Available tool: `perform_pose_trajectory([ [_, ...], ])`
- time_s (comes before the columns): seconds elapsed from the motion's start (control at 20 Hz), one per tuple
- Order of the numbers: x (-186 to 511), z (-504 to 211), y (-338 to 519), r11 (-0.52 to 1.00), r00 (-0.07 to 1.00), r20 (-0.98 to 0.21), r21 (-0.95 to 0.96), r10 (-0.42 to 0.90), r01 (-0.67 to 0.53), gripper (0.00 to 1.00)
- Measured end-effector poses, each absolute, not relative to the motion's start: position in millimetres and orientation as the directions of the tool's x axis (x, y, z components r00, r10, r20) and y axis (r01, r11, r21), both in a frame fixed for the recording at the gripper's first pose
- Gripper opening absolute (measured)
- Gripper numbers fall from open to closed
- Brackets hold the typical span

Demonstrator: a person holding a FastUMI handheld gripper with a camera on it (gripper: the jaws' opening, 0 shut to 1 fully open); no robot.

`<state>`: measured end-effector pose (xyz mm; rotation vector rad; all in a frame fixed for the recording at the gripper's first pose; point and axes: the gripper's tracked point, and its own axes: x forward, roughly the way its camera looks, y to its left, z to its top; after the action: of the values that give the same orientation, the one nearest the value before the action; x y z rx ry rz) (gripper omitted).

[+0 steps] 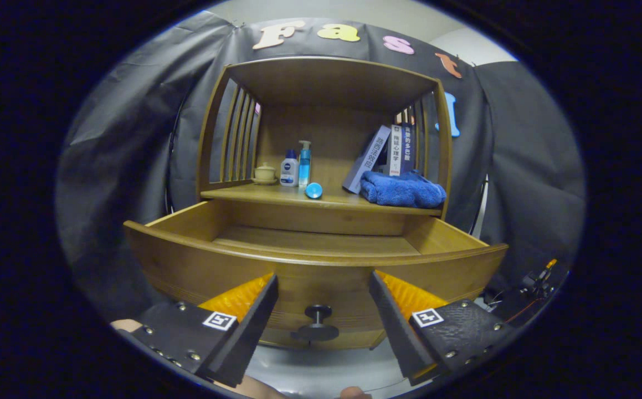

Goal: Pull open the drawer, take out the items inside it, and place them on the countertop above the cabinet.

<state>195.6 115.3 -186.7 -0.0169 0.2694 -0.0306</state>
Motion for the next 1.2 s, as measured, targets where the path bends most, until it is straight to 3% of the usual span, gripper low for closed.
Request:
perform_pose_trajectory([
  [1.2,298.2,-192.2,121.8,0.999,0.97,-0.239,-0.021,-0.032,0.028,0.99],
])
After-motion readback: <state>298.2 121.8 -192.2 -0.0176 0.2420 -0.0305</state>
